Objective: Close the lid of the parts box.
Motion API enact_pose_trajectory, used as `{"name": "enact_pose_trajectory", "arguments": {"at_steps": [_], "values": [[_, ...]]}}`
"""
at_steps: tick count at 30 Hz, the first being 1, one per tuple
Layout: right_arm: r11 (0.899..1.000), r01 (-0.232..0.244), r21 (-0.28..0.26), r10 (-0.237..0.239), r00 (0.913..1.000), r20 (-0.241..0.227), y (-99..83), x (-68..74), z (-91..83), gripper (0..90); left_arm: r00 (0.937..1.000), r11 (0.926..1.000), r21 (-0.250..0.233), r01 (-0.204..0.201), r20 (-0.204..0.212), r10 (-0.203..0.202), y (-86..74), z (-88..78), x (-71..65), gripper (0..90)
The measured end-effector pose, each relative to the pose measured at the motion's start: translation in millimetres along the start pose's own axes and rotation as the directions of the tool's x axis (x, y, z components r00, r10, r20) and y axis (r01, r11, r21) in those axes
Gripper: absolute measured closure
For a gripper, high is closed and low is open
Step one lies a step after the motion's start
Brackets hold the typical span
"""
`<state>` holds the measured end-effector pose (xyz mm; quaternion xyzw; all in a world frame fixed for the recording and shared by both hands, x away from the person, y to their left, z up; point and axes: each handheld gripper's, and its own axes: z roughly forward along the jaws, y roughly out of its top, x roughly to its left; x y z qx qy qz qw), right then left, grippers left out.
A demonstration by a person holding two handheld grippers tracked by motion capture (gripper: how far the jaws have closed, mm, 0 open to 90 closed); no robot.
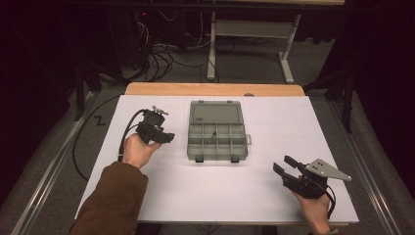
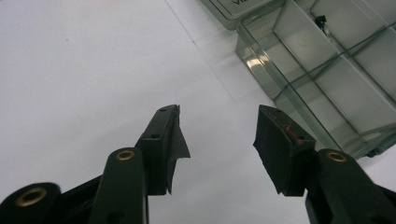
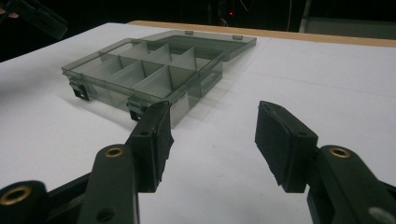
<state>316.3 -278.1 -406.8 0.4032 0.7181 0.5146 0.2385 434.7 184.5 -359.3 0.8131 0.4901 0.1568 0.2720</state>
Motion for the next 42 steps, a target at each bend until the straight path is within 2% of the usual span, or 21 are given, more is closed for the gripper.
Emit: {"name": "enact_pose_trajectory", "arguments": {"at_steps": [6,11,14,18,27,33,42], "values": [[1.000,0.003,0.012,-0.003,1.0000,-0.004,4.5,3.2,4.4,49.0,0.9996,0.9997,0.001,0.026,0.005,-0.026,1.2,6.7,7.5,48.5],[1.000,0.007,0.021,-0.006,0.9999,-0.011,7.3,4.4,7.2,50.2,0.9996,0.9996,0.002,0.028,0.003,-0.028,4.2,10.2,9.0,48.1],[0.999,0.001,0.033,-0.001,0.9999,-0.016,9.7,4.5,11.1,51.3,0.9993,0.9993,-0.013,0.035,0.012,-0.035,8.3,12.1,8.9,47.8],[0.999,-0.004,0.049,0.005,0.9997,-0.022,14.0,5.4,16.2,53.2,0.9998,0.9998,-0.007,0.019,0.007,-0.019,13.3,14.4,7.5,46.9],[0.995,-0.012,0.103,0.016,0.9991,-0.040,25.8,9.0,31.1,57.5,0.9998,0.9996,-0.024,0.013,0.014,-0.013,22.9,17.1,6.4,46.5],[0.989,-0.013,0.150,0.020,0.9986,-0.048,34.0,10.6,40.5,60.6,0.9993,0.9996,-0.019,0.023,0.030,-0.023,30.2,21.1,9.4,46.2],[0.967,-0.005,0.255,0.019,0.9985,-0.051,55.3,10.6,65.7,66.4,0.9994,0.9998,-0.015,0.011,0.032,-0.011,46.8,29.9,7.0,46.2]]}}
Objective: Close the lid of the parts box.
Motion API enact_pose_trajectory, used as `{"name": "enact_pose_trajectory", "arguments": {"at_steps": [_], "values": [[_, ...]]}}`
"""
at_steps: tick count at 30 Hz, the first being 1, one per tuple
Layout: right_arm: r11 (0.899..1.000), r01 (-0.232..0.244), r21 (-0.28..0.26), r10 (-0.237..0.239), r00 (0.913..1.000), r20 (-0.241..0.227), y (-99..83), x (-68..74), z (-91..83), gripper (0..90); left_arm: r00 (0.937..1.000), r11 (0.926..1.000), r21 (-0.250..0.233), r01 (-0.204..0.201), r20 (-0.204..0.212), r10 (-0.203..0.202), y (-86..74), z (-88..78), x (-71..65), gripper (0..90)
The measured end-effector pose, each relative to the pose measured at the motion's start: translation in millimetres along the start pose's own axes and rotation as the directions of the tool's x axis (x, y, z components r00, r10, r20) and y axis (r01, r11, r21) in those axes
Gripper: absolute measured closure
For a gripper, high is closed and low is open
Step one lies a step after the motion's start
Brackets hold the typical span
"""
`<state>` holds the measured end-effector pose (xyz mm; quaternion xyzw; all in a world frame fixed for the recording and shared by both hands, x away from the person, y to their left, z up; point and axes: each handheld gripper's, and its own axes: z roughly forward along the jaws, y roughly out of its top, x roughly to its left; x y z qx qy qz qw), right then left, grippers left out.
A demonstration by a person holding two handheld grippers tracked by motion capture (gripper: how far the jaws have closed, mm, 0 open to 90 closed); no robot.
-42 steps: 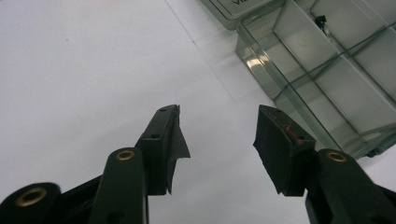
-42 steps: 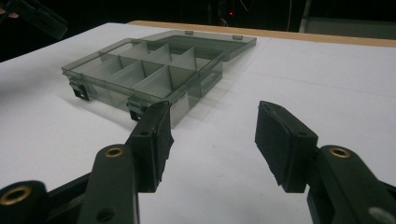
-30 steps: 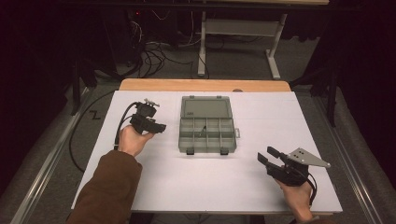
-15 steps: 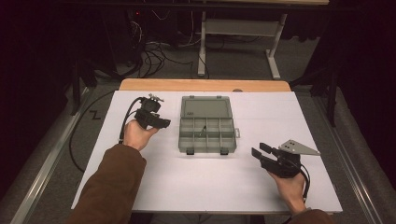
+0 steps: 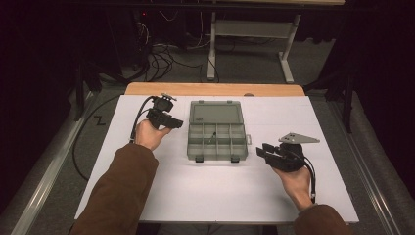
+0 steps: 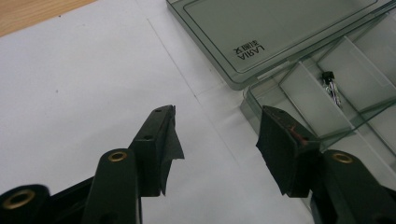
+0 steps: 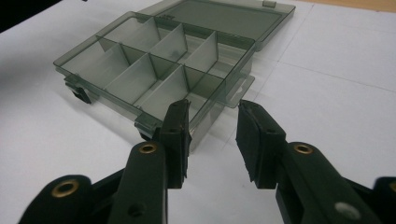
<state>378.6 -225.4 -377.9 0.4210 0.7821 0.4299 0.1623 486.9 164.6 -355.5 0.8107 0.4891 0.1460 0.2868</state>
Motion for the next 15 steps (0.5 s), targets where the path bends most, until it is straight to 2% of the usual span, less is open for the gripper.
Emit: {"name": "enact_pose_trajectory", "arguments": {"at_steps": [9,15], "values": [[0.996,0.005,0.090,-0.005,0.9999,0.009,20.1,-3.1,18.1,70.5,0.9995,0.9997,0.004,0.025,0.017,-0.026,11.0,10.4,2.3,46.2],[0.983,-0.004,0.181,-0.001,0.9996,0.028,34.4,-4.9,37.6,72.4,0.9996,0.9998,0.012,0.017,0.021,-0.017,20.1,20.9,-3.5,45.6]]}}
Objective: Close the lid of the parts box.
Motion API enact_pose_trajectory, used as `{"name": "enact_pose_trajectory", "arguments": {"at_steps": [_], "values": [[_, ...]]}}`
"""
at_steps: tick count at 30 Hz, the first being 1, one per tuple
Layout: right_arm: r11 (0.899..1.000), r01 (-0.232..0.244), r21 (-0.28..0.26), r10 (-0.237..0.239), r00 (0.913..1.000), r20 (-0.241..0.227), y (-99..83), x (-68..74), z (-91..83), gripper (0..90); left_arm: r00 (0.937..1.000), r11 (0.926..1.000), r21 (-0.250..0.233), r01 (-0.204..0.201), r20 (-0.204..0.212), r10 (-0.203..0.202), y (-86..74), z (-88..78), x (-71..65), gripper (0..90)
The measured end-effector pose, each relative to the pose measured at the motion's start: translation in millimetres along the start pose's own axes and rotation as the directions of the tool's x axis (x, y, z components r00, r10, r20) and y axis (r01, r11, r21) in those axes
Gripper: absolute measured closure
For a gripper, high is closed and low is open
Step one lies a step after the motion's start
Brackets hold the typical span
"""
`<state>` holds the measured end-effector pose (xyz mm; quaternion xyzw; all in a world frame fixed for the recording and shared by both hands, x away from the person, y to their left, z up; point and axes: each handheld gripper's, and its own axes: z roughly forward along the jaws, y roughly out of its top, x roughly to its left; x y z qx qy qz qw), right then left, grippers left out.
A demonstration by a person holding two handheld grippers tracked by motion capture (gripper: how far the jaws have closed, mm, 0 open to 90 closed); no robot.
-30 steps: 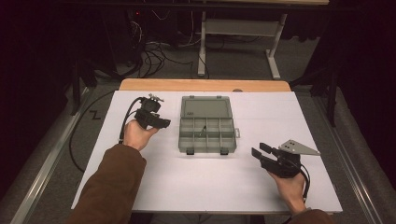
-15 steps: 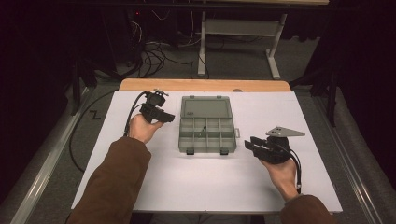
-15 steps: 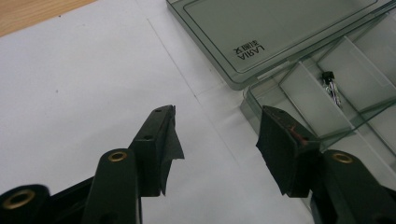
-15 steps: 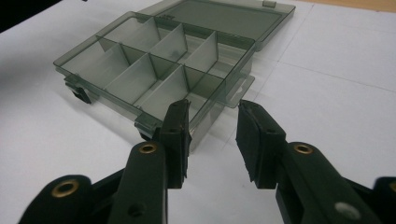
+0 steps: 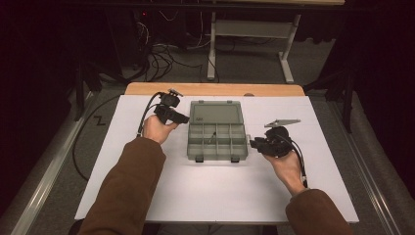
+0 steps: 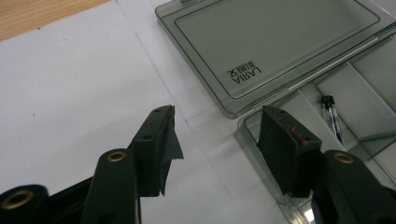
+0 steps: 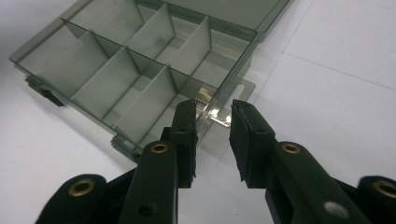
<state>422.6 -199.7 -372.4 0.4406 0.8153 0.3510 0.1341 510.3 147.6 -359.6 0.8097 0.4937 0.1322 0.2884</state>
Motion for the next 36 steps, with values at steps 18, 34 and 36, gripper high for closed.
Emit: {"name": "enact_pose_trajectory", "arguments": {"at_steps": [18,34,36], "values": [[0.987,-0.052,0.152,0.050,0.9986,0.017,30.5,-0.5,39.9,73.7,0.9999,0.9991,0.043,0.004,-0.010,-0.004,21.1,23.1,-5.2,44.4],[0.968,-0.110,0.225,0.110,0.9939,0.012,38.0,-6.5,45.3,73.9,0.9976,0.9947,0.078,0.068,0.002,-0.068,28.1,45.4,-1.9,43.3],[0.965,-0.106,0.240,0.104,0.9943,0.019,40.1,-4.9,45.6,74.2,0.9969,0.9941,0.076,0.077,0.010,-0.078,28.3,47.0,-1.2,43.3]]}}
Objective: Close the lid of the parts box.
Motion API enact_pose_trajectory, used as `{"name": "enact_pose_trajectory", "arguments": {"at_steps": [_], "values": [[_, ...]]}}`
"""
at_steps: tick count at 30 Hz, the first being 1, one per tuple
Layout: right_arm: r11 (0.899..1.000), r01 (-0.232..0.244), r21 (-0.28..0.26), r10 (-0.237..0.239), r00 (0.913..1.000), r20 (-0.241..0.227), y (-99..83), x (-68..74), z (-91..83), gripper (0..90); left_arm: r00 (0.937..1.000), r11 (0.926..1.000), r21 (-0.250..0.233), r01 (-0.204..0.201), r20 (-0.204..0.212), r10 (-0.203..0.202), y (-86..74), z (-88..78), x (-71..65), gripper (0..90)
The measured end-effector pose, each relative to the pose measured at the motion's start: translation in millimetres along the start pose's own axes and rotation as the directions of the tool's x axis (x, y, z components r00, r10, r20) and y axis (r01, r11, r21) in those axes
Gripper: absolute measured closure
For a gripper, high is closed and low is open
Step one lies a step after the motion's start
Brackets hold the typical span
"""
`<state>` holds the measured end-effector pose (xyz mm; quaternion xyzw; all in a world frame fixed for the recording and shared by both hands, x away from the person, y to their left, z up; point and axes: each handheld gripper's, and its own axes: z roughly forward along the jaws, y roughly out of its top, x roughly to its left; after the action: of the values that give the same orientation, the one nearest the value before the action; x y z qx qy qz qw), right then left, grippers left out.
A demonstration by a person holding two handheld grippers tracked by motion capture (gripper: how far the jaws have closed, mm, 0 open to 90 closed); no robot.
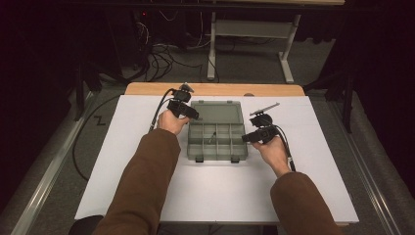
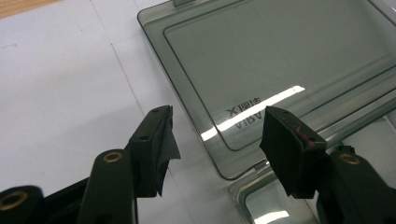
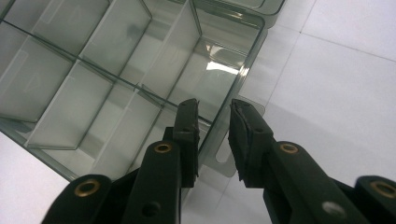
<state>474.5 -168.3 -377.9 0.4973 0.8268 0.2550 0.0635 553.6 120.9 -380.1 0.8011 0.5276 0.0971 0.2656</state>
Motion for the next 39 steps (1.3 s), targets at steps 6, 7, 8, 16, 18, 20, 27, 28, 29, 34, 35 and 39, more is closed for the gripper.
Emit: {"name": "enact_pose_trajectory", "arguments": {"at_steps": [6,7,8,16,18,20,27,28,29,34,35,39], "values": [[1.000,0.001,0.001,-0.001,1.0000,0.002,-0.1,0.4,-0.1,74.2,0.9953,0.9969,0.019,0.076,0.060,-0.077,0.3,11.5,10.6,43.8],[1.000,0.004,0.002,-0.004,1.0000,0.002,0.2,0.2,0.0,74.2,0.9942,0.9964,0.025,0.081,0.070,-0.082,0.2,13.3,11.3,44.0],[1.000,0.004,0.002,-0.004,1.0000,0.002,0.2,0.2,0.0,74.2,0.9942,0.9964,0.025,0.081,0.070,-0.082,0.2,13.3,11.3,44.2],[1.000,0.001,0.000,-0.001,1.0000,0.002,-0.2,0.4,0.0,74.3,0.9855,0.9913,0.053,0.121,0.114,-0.126,-0.7,22.2,11.8,44.1],[1.000,0.000,-0.002,0.000,1.0000,0.002,-0.4,0.4,0.1,74.2,0.9823,0.9893,0.057,0.134,0.125,-0.140,-0.6,22.8,13.4,43.8],[1.000,-0.002,-0.002,0.002,1.0000,0.002,-0.5,0.5,0.1,74.3,0.9751,0.9852,0.068,0.157,0.147,-0.166,-0.8,24.3,16.2,43.3],[1.000,-0.002,-0.002,0.002,1.0000,0.001,-0.4,0.3,0.1,74.2,0.9649,0.9789,0.098,0.179,0.176,-0.194,-1.0,27.2,17.0,41.3],[1.000,-0.002,-0.002,0.002,1.0000,0.002,-0.5,0.4,0.1,74.3,0.9629,0.9778,0.099,0.185,0.181,-0.200,-1.1,27.9,17.1,40.6],[1.000,0.001,-0.003,-0.001,1.0000,0.002,-0.5,0.2,0.1,74.2,0.9620,0.9773,0.099,0.187,0.183,-0.203,-1.1,28.1,17.2,40.4],[1.000,-0.002,-0.002,0.002,1.0000,0.002,-0.2,0.1,0.2,74.2,0.9592,0.9759,0.102,0.193,0.190,-0.209,-1.4,28.4,18.0,40.5],[1.000,-0.003,-0.003,0.003,1.0000,0.001,-0.3,0.0,0.2,74.2,0.9560,0.9745,0.103,0.199,0.198,-0.216,-1.9,28.9,18.9,40.5],[1.000,-0.005,-0.001,0.005,1.0000,0.002,-0.2,0.4,0.1,74.2,0.9558,0.9736,0.106,0.202,0.195,-0.220,-1.5,28.3,18.3,40.8]]}}
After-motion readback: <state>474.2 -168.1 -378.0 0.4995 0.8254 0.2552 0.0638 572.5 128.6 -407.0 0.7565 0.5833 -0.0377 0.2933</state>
